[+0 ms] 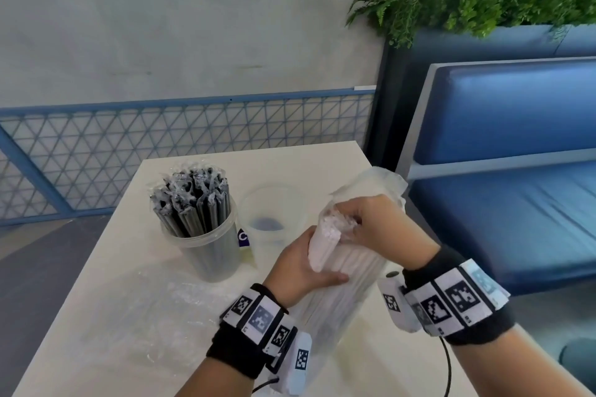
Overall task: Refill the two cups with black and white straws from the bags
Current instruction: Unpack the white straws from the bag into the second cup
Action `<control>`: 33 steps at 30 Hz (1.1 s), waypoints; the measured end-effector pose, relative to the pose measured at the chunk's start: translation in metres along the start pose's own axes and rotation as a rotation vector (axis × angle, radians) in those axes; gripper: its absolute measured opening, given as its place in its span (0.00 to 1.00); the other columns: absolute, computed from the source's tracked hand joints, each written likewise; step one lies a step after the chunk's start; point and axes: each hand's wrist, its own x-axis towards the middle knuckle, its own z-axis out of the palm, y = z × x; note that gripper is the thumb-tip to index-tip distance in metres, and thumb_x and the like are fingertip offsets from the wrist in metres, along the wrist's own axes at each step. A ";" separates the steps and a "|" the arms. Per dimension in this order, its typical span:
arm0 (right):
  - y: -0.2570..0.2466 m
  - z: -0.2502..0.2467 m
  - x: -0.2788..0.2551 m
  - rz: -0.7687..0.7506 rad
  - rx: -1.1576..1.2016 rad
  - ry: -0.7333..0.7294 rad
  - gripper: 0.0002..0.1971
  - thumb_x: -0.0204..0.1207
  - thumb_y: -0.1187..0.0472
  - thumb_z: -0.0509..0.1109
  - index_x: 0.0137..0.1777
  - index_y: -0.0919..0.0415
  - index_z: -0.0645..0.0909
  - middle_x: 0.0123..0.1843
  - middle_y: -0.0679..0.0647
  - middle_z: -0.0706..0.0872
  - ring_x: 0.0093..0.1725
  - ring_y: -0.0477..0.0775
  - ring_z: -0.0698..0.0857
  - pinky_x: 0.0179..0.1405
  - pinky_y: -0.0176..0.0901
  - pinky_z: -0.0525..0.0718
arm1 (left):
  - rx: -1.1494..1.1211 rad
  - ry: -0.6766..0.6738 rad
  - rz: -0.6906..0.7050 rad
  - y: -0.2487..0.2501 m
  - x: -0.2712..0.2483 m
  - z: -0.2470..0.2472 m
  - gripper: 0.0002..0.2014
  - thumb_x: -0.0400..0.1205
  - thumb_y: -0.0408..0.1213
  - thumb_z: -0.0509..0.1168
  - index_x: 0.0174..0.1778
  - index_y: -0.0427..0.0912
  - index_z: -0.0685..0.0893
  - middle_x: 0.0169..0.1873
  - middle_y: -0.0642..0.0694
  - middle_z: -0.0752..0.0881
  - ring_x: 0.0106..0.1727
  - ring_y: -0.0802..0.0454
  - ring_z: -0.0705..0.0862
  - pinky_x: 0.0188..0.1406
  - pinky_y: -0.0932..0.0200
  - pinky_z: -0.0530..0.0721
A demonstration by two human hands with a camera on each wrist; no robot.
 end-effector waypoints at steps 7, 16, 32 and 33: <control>-0.033 -0.051 0.020 -0.102 0.085 0.226 0.11 0.65 0.56 0.79 0.48 0.47 0.87 0.32 0.30 0.75 0.33 0.25 0.76 0.39 0.15 0.69 | 0.005 0.152 -0.015 0.018 -0.014 -0.041 0.30 0.61 0.39 0.82 0.53 0.61 0.74 0.52 0.57 0.85 0.55 0.59 0.83 0.58 0.60 0.82; -0.080 0.038 0.040 -0.113 0.643 0.410 0.29 0.67 0.57 0.79 0.61 0.51 0.65 0.47 0.40 0.80 0.42 0.33 0.81 0.36 0.18 0.77 | -0.067 0.396 -0.048 0.002 -0.046 -0.076 0.35 0.66 0.32 0.79 0.67 0.49 0.73 0.57 0.54 0.84 0.55 0.69 0.82 0.51 0.79 0.79; -0.094 0.068 0.087 0.015 0.993 0.576 0.18 0.76 0.56 0.70 0.45 0.75 0.80 0.30 0.50 0.83 0.29 0.42 0.81 0.33 0.33 0.77 | -0.089 0.517 -0.169 -0.046 -0.064 -0.064 0.32 0.67 0.35 0.79 0.56 0.70 0.71 0.53 0.66 0.83 0.57 0.64 0.81 0.56 0.64 0.79; -0.093 0.061 0.088 0.008 1.015 0.580 0.17 0.75 0.56 0.71 0.45 0.74 0.80 0.30 0.51 0.85 0.30 0.45 0.82 0.34 0.36 0.79 | -0.082 0.519 -0.166 -0.046 -0.064 -0.065 0.32 0.67 0.35 0.79 0.56 0.70 0.70 0.53 0.67 0.82 0.56 0.65 0.81 0.56 0.66 0.79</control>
